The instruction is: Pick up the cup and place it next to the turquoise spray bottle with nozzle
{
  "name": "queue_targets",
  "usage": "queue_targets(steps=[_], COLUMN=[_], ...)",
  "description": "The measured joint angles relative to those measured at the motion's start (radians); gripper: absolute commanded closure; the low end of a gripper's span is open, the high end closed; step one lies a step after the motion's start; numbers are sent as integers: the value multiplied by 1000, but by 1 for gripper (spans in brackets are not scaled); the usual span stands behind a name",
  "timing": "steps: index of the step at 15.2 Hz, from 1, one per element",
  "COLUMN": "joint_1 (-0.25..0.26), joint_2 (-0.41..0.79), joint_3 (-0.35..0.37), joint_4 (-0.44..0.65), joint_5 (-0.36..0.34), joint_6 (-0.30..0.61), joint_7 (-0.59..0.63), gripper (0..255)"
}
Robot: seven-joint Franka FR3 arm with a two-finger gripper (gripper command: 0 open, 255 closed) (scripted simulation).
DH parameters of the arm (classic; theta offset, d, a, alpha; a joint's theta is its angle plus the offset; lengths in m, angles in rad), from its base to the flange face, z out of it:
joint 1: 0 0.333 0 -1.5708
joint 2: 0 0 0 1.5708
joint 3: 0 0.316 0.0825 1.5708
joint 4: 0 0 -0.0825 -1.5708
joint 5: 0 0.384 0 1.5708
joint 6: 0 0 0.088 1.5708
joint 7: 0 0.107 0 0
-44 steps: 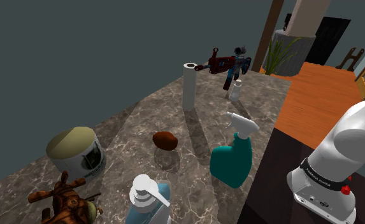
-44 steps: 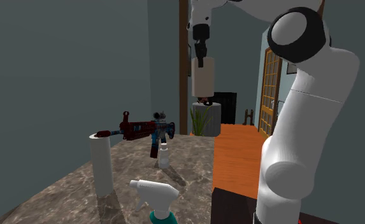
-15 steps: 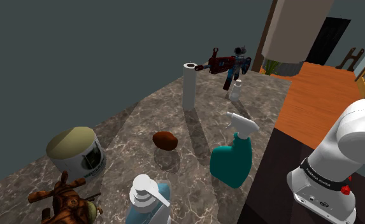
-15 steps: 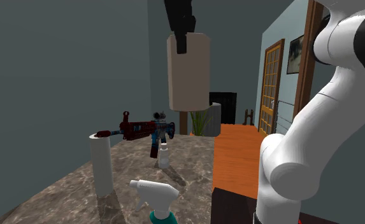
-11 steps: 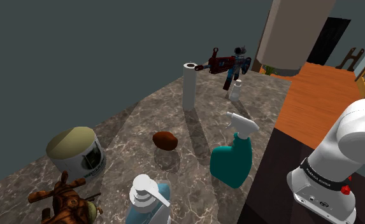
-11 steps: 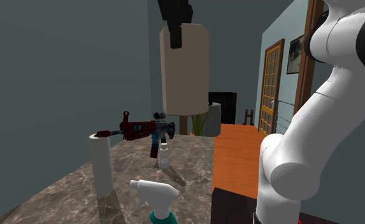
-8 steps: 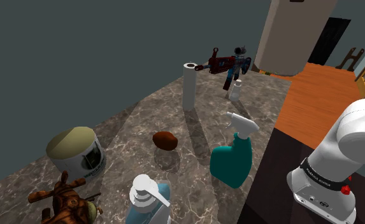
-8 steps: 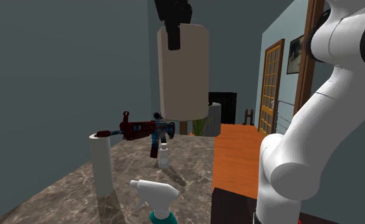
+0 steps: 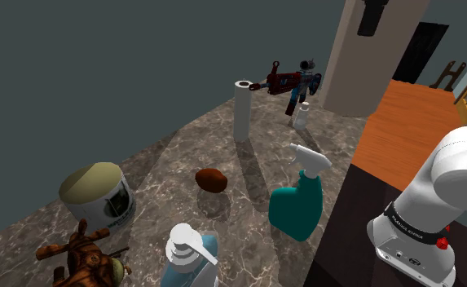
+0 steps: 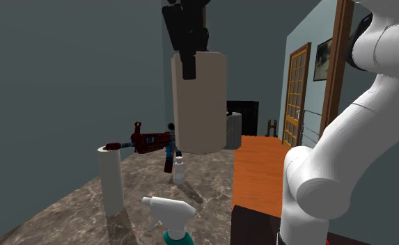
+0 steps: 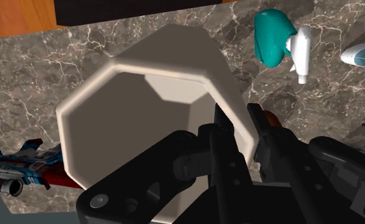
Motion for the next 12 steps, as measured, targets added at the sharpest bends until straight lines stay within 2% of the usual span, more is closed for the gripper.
queue_targets(steps=[12], joint_1=[18], joint_2=[-102], joint_3=[5], joint_4=[-248], joint_5=[22], joint_6=[146], joint_7=[-28], gripper=[255])
